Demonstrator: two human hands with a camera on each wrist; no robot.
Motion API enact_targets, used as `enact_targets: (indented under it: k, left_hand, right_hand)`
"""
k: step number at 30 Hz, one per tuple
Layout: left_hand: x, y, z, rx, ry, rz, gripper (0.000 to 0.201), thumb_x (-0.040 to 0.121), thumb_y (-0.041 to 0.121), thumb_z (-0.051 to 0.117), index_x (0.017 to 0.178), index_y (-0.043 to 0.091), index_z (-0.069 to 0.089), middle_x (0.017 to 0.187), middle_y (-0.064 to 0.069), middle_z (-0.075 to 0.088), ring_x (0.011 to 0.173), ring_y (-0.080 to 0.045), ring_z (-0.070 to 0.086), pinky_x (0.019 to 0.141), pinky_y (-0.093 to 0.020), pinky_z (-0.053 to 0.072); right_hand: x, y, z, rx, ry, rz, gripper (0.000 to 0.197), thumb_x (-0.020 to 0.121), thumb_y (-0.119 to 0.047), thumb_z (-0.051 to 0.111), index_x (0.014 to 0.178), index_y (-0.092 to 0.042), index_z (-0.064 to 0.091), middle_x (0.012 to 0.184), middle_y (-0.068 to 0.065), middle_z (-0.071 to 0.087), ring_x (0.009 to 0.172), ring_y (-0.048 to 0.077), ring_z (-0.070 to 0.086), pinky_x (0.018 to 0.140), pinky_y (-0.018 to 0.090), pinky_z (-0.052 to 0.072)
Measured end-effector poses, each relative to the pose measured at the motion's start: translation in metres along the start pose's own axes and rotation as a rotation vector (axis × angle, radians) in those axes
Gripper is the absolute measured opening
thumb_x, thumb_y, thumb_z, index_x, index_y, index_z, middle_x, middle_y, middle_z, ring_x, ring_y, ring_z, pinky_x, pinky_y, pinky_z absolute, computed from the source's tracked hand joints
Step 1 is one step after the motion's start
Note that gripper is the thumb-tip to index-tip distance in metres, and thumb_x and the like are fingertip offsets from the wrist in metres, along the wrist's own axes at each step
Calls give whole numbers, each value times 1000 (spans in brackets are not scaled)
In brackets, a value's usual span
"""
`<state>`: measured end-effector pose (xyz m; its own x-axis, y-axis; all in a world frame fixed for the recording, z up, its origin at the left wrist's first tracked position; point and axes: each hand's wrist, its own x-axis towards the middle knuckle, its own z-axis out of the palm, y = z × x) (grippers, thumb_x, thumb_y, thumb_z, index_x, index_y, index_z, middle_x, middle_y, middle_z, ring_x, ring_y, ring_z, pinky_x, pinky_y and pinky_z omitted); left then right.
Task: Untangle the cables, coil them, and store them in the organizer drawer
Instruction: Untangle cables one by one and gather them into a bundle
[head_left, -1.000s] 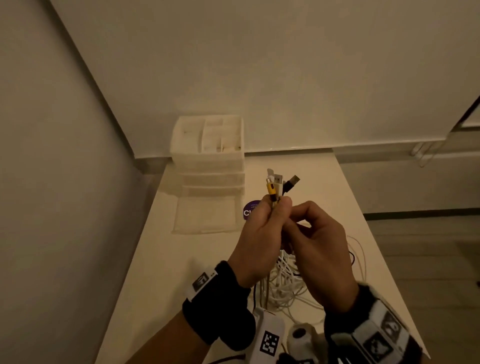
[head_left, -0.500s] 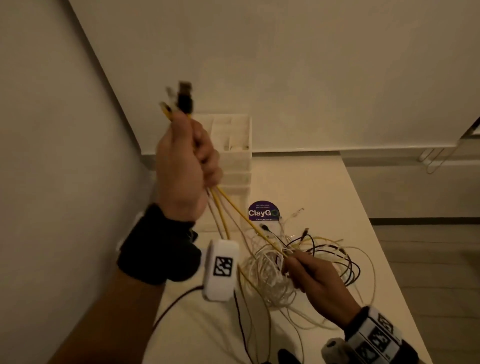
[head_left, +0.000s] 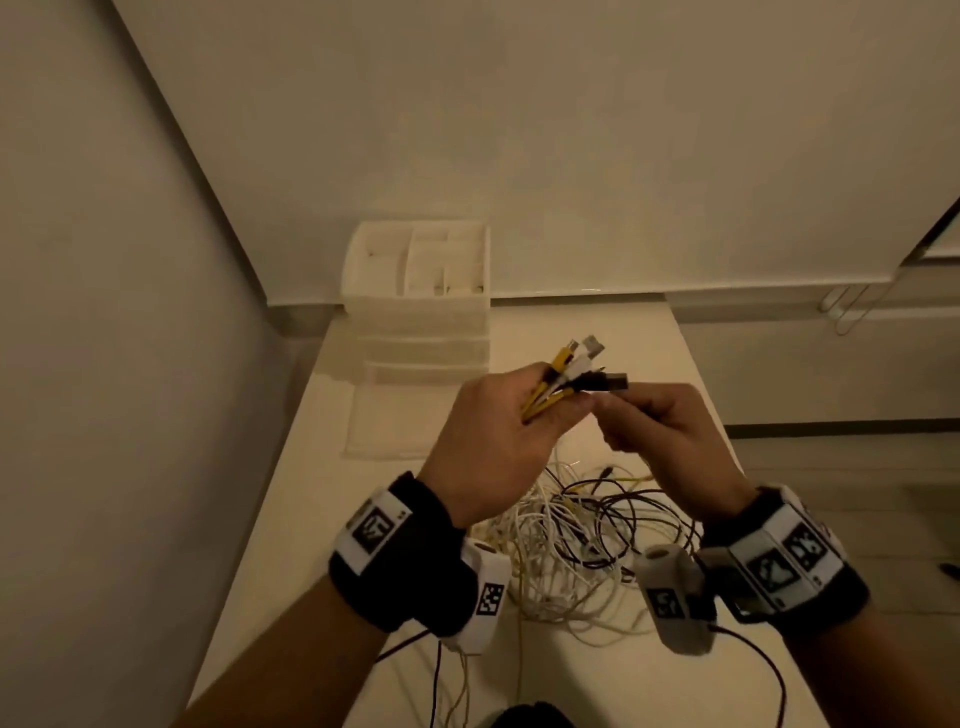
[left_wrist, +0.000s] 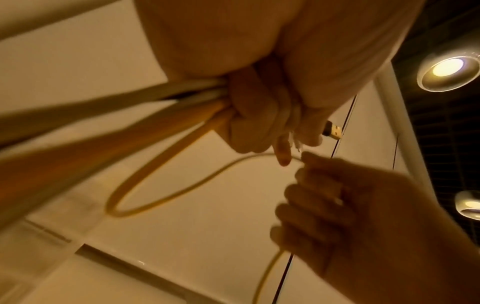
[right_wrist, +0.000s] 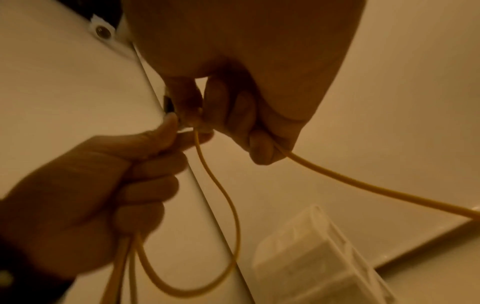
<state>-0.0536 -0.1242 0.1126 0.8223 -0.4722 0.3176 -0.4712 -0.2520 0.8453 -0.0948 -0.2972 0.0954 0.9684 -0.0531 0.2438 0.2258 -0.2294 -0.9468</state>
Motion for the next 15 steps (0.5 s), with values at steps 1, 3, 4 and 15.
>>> enact_targets:
  k: [1,3,4,15]
  left_hand:
    - [1,0,5,-19,8,16,35,88,53,57,107,26,70,87,-17,71,78,-37,66,66,-53,53]
    - [3,3,9,-58,38,58,27,91,51,55,109,34,67,83,-14,70,76,-36,65,67,-51,54]
    - [4,5,9,-69,59,79,22,92,46,55,109,37,67,78,-8,69,71,-30,65,65,-46,54]
    - [43,6,-79,-353,659,-4,25,96,29,54,72,23,54,51,11,41,35,-10,30,40,-21,27]
  right_hand:
    - [3,-4,0,76,-23,5,39,82,-35,57,54,-8,55,51,-2,43,53,15,36,55,33,29]
    - [5,-10,1,178,-70,18,41,87,-29,55,60,1,56,53,1,40,53,17,31,54,35,24]
    - [4,-12,2,207,-83,27,42,91,-27,53,62,3,56,54,4,39,53,18,30,54,34,23]
    - [-22,48,10,-7,-51,93,34,95,-31,44,74,-9,61,57,-4,43,56,10,39,57,23,32]
